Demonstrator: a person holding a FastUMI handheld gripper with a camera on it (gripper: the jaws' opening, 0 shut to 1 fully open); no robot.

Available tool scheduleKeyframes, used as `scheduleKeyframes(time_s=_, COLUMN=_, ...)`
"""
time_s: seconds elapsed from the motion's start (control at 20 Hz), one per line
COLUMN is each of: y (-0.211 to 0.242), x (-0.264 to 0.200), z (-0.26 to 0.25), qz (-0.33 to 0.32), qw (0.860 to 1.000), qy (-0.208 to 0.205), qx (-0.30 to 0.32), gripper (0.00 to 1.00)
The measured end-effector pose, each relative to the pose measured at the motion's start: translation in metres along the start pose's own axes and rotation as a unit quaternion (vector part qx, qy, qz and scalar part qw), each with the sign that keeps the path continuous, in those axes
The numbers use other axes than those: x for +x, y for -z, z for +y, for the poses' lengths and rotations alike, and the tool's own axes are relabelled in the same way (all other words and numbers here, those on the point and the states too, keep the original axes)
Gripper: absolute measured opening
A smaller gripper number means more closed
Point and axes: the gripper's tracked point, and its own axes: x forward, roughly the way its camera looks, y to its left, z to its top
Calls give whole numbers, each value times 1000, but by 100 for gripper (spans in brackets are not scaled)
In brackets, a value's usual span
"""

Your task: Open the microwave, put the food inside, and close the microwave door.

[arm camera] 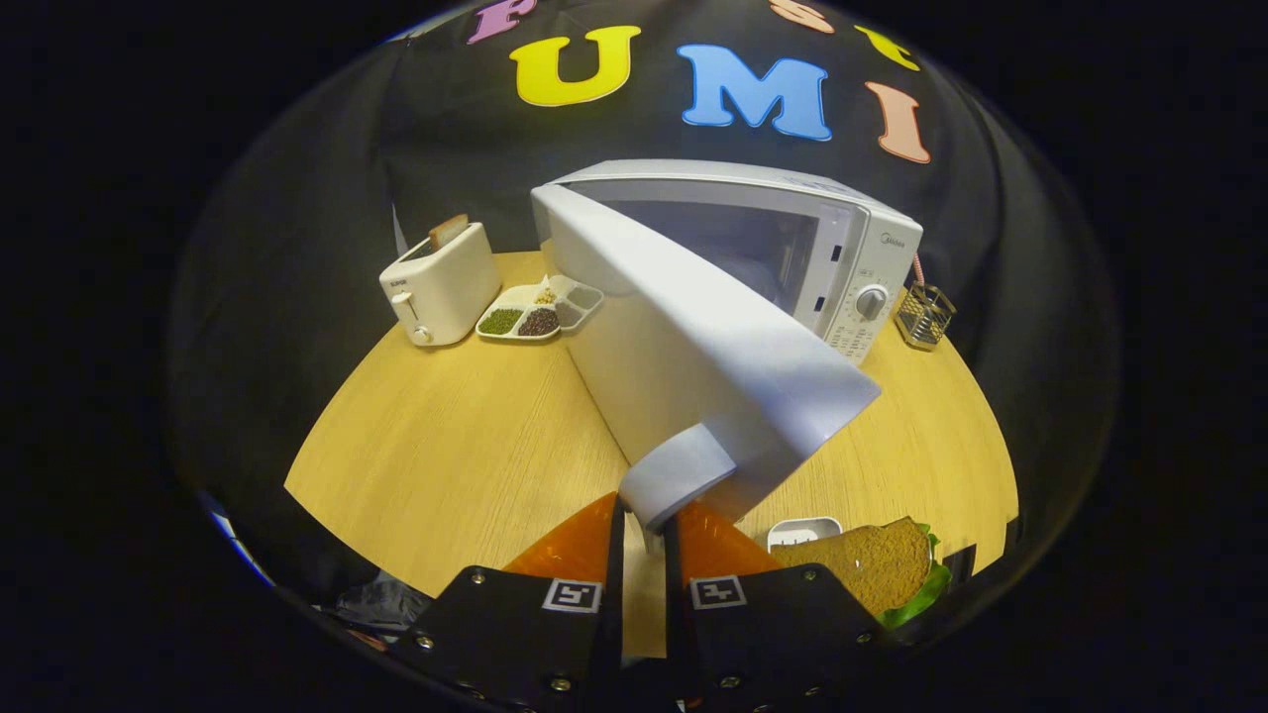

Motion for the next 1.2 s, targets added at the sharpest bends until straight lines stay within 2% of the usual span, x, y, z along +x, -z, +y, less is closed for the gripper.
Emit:
scheduleKeyframes(time_s=0.5, y=18, x=-12, z=63, qz=14, qw=999, qy=-23, qx=-24, gripper=18)
scheduleKeyframes(time_s=0.9, y=27, x=-18, z=117, qz=5, qw=994, qy=-23, qx=-104, gripper=19)
scheduleKeyframes(time_s=1.2, y=28, x=-21, z=162, qz=-8, qw=986, qy=-74, qx=-150, gripper=16)
